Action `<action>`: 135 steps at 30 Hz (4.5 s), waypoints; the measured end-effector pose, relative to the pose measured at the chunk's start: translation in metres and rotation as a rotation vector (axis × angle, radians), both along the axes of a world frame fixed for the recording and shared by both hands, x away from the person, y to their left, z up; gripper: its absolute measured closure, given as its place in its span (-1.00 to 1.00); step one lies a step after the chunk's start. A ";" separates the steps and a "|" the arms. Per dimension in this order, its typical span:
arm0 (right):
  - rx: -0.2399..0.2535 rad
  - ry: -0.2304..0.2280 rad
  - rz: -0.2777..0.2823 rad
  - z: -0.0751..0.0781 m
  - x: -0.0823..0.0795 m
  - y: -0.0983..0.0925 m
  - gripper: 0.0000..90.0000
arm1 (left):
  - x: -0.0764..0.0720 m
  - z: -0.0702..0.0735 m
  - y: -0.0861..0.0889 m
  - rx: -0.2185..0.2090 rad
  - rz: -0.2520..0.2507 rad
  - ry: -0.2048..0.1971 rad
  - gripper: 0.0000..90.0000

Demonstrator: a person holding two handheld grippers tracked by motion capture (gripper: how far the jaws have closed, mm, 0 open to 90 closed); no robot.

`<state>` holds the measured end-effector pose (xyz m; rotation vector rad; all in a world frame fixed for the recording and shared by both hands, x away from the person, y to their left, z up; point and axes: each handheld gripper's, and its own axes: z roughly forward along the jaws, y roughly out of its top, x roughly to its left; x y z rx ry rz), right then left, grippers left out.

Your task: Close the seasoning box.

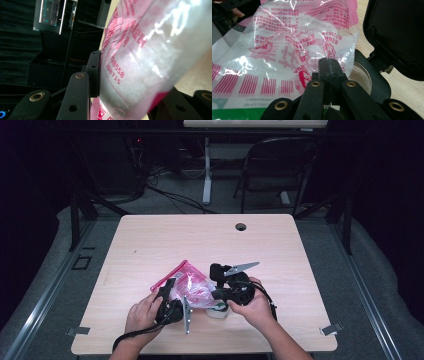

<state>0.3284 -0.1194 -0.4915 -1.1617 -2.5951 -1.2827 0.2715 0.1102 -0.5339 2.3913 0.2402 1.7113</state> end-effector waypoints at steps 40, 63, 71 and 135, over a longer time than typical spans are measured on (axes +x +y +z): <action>0.106 -0.009 -0.044 0.008 0.003 -0.015 0.66 | 0.011 -0.030 0.016 -0.385 0.043 0.300 0.55; 0.095 -0.047 -0.096 0.007 0.000 -0.028 0.38 | 0.021 -0.033 0.027 -0.505 0.029 0.418 0.55; 0.064 -0.083 -0.102 0.004 -0.006 -0.030 0.26 | 0.024 -0.037 0.033 -0.563 0.028 0.450 0.54; 0.073 -0.146 -0.176 -0.001 -0.007 -0.042 0.14 | 0.039 -0.015 0.110 -1.231 0.095 0.577 0.76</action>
